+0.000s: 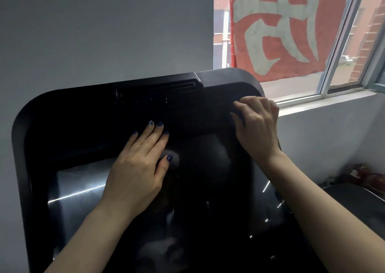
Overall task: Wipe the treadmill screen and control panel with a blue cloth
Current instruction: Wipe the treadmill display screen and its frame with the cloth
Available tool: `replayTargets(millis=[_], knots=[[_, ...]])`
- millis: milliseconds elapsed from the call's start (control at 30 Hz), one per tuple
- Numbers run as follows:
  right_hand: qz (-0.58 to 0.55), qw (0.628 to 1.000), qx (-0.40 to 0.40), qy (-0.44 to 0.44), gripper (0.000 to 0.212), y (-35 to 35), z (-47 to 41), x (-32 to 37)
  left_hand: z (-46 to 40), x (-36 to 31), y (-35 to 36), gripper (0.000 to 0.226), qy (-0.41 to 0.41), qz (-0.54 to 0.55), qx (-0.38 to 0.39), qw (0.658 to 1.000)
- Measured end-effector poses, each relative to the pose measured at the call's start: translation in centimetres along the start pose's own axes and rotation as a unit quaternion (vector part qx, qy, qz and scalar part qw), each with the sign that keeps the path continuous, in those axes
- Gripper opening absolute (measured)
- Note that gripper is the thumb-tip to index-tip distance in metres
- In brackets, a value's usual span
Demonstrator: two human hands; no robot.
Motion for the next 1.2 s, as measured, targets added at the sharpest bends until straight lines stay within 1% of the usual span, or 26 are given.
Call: replayTargets(millis=[100,200,300,467,633,700,867,933,1000,1033,1100,1167,1200], knots=[[0.017,0.999,-0.019,0.020,0.020,-0.5,0.2,-1.3,0.1,0.0,0.1,0.054,0.003,-0.002,0.008,1.000],[0.004,0.999,-0.005,0.043,0.020,-0.3,0.0,-1.5,0.1,0.0,0.1,0.054,0.006,-0.004,0.007,1.000],[0.002,0.999,0.016,0.035,0.022,-0.3,0.0,-1.2,0.2,0.1,0.1,0.055,0.006,-0.006,0.005,1.000],[0.027,0.999,0.022,0.011,0.023,-1.8,2.9,-1.6,0.1,0.0,0.2,0.056,0.004,-0.008,0.001,1.000],[0.037,0.998,0.043,0.023,0.032,-2.4,5.6,-2.0,0.2,-0.1,0.2,0.056,0.002,-0.007,0.000,1.000],[0.038,0.998,0.037,0.027,0.035,-2.6,5.8,-2.1,0.2,-0.1,0.2,0.055,0.004,-0.006,0.003,1.000],[-0.053,0.992,-0.001,0.112,0.023,-0.8,4.2,-1.3,0.1,0.0,0.3,0.056,0.007,-0.012,0.005,1.000],[-0.081,0.993,0.005,0.089,0.023,-1.0,5.2,-0.9,0.1,0.0,0.2,0.056,0.008,-0.013,0.002,1.000],[-0.076,0.996,0.004,0.041,0.023,-2.3,6.4,-1.3,0.1,-0.1,0.3,0.055,0.009,-0.014,0.001,1.000],[-0.067,0.997,-0.005,0.033,0.023,-2.9,6.6,-1.7,0.1,-0.1,0.3,0.056,0.009,-0.015,0.001,1.000],[-0.067,0.996,-0.021,0.059,0.022,-2.7,5.9,-2.3,0.2,-0.1,0.3,0.056,0.011,-0.022,0.001,1.000],[-0.097,0.989,-0.025,0.106,0.022,-1.7,5.2,-1.7,0.2,-0.1,0.4,0.057,0.013,-0.027,0.003,1.000],[-0.112,0.987,-0.021,0.113,0.022,-1.3,5.3,-1.2,0.2,-0.1,0.4,0.057,0.015,-0.029,0.004,0.999]])
Point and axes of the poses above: each hand's wrist, its own z-axis away from the middle knuckle, its own y-axis out of the palm, x = y × z, the point moved 7 cm from there along -z, towards the middle knuckle, and after that the axes turned 5 degrees about y, right-handed, at the moved point
